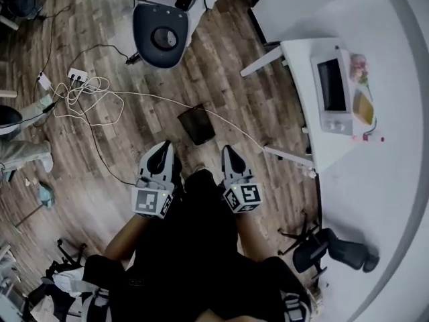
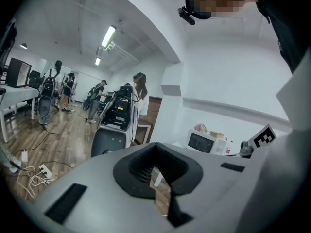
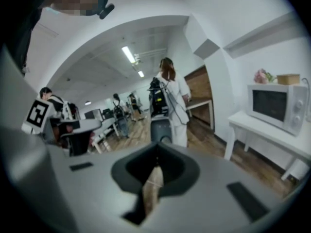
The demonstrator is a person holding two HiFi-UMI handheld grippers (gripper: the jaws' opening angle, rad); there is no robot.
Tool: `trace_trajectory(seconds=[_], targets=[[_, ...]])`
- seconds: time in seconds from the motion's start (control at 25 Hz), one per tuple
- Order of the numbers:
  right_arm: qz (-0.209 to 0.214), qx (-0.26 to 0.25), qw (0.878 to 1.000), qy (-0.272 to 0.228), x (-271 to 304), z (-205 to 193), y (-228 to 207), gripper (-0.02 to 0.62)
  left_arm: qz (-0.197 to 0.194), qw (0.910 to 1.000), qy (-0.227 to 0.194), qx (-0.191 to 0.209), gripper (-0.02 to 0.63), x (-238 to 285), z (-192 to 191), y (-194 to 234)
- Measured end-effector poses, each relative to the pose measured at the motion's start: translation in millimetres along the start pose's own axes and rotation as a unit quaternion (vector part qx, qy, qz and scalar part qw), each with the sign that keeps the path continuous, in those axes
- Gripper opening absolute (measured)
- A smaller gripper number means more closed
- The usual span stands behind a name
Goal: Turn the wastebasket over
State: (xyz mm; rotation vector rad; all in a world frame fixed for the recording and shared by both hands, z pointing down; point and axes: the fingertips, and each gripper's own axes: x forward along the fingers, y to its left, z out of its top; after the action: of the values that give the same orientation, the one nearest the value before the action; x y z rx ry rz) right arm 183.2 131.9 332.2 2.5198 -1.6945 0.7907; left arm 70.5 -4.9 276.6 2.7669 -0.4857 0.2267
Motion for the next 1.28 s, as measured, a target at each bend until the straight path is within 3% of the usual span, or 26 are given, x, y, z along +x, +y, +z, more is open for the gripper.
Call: trace_trajectory(seconds=[0.36,0.52,0.68,0.88,1.28], targets=[[0.105,-0.063,0.99,0.073,85,-10,-39,0.032,0.125,0.9918,-0.004,-0.025,0.032,19,-14,24],[0.161,-0.088,0.975,0.123,120,-40,-52,0.032,0.197,0.9792,-0.004,-0.048,0.034,19,-37,29],[0.202,-0.093,0.957,0.186,156,-83,-64,0.032,0.236,0.9697,-0.004,-0.061,0.034,27,-55,30],[0.226,-0.129,0.93,0.259,193,-156,-81,0.034,0.253,0.9648,-0.003,-0.073,0.034,37,-85,31],[0.244,-0.204,0.883,0.344,258,-312,-135,0.039,0.227,0.9673,0.021,-0.111,0.034,67,-168,43]])
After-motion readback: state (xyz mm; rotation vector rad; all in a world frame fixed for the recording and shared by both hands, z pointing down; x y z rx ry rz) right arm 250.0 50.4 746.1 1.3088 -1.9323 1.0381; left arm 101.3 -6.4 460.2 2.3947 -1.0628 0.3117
